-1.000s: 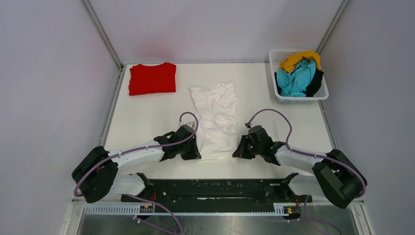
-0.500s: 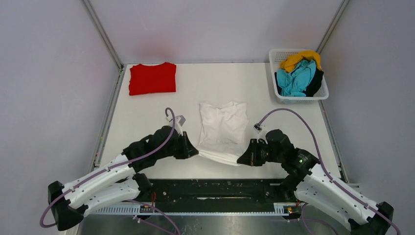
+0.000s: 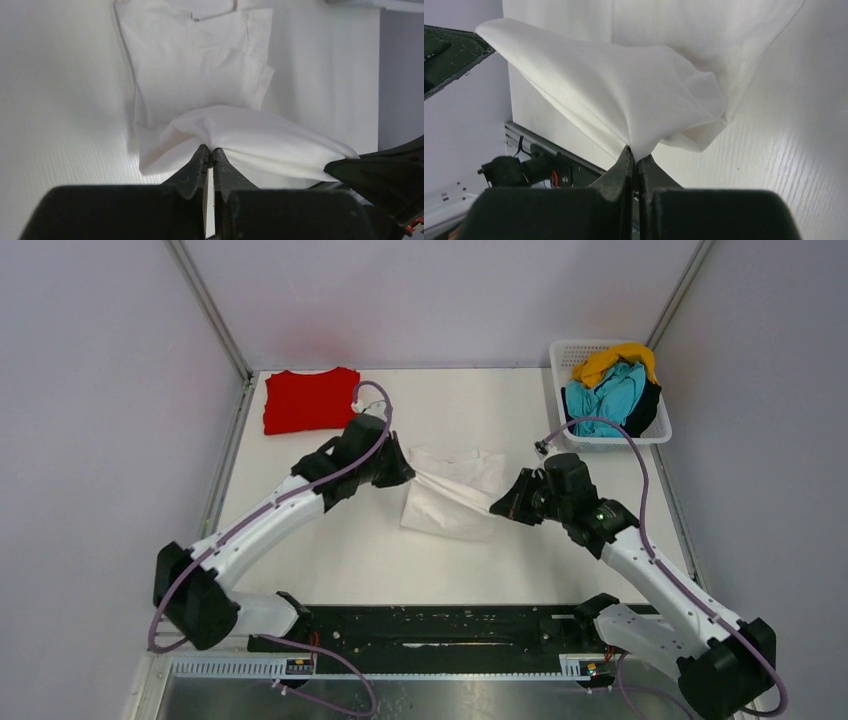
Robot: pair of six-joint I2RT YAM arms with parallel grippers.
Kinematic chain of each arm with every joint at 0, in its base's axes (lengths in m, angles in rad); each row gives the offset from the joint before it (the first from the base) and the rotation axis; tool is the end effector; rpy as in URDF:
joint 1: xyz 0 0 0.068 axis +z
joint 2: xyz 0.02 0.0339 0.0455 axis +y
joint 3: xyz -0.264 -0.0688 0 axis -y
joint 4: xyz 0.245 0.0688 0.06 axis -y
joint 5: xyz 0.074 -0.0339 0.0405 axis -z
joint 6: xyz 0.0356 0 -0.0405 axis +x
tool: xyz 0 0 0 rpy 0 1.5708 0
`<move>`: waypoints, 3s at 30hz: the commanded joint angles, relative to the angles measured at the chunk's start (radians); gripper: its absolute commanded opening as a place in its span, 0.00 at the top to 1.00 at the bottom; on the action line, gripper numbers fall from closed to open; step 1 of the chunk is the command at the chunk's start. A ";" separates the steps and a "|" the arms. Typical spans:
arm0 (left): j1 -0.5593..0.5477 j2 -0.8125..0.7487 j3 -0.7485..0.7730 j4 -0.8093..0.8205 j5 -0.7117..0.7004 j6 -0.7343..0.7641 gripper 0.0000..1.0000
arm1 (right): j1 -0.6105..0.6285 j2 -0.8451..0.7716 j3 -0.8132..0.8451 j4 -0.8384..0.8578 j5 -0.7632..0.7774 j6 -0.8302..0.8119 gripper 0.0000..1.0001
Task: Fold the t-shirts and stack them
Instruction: Fold the long partially folded tshirt into a neat square, then smooth out wrinkles on the folded tshirt
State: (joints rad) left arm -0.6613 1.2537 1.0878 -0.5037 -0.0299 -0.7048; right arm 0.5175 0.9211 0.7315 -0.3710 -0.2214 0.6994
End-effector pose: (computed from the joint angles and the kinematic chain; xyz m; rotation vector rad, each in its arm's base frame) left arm 0.2178 -0.1681 0.3150 -0.0677 2.3348 -0.6861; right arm 0.1737 0.1079 0.2787 0.0671 2.2678 0.9223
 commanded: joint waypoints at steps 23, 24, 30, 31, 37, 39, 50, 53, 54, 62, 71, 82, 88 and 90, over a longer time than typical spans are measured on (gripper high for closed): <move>0.226 0.936 0.908 -0.077 0.026 0.202 0.01 | -0.342 0.874 0.517 0.198 -0.080 -0.042 0.02; 0.226 0.930 0.917 -0.094 0.025 0.205 0.01 | -0.342 0.862 0.522 0.180 -0.065 -0.052 0.01; 0.224 0.697 0.606 0.059 0.202 0.163 0.01 | -0.332 0.681 0.350 0.216 -0.052 -0.072 0.00; 0.222 0.661 0.551 0.103 0.286 0.150 0.01 | -0.323 0.653 0.315 0.234 -0.075 -0.070 0.00; 0.144 0.548 0.280 0.288 0.479 0.086 0.01 | -0.275 0.666 0.255 0.424 -0.315 -0.038 0.01; 0.137 0.529 0.224 0.330 0.490 0.074 0.01 | -0.272 0.729 0.298 0.434 -0.339 -0.034 0.01; 0.115 0.627 -0.059 0.454 0.449 -0.017 0.01 | -0.276 1.137 0.611 0.333 -0.294 -0.048 0.01; 0.101 0.615 -0.122 0.460 0.429 -0.030 0.01 | -0.275 1.179 0.565 0.376 -0.341 -0.013 0.01; 0.093 0.602 -0.146 0.462 0.419 -0.036 0.01 | -0.275 1.178 0.547 0.396 -0.351 -0.008 0.00; -0.030 0.388 -0.281 0.447 0.369 -0.072 0.04 | -0.249 0.962 0.480 0.290 -0.374 -0.127 0.01; -0.032 0.206 -0.117 0.338 0.180 -0.020 0.01 | -0.214 0.574 0.329 0.256 -0.344 -0.135 0.01; 0.070 0.623 0.163 0.353 0.266 0.002 0.02 | -0.207 0.576 -0.120 0.723 -0.488 0.118 0.01; 0.106 0.731 0.188 0.253 0.093 0.009 0.05 | -0.211 0.688 -0.161 0.663 -0.377 0.075 0.00; 0.124 0.731 0.212 0.210 0.084 0.022 0.06 | -0.211 0.680 -0.158 0.629 -0.354 0.057 0.00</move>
State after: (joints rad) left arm -0.5739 1.9423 1.2652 -0.1814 0.1692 -0.7158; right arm 0.3046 1.5757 0.5747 0.2863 -0.6575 0.7940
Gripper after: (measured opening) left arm 0.946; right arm 0.993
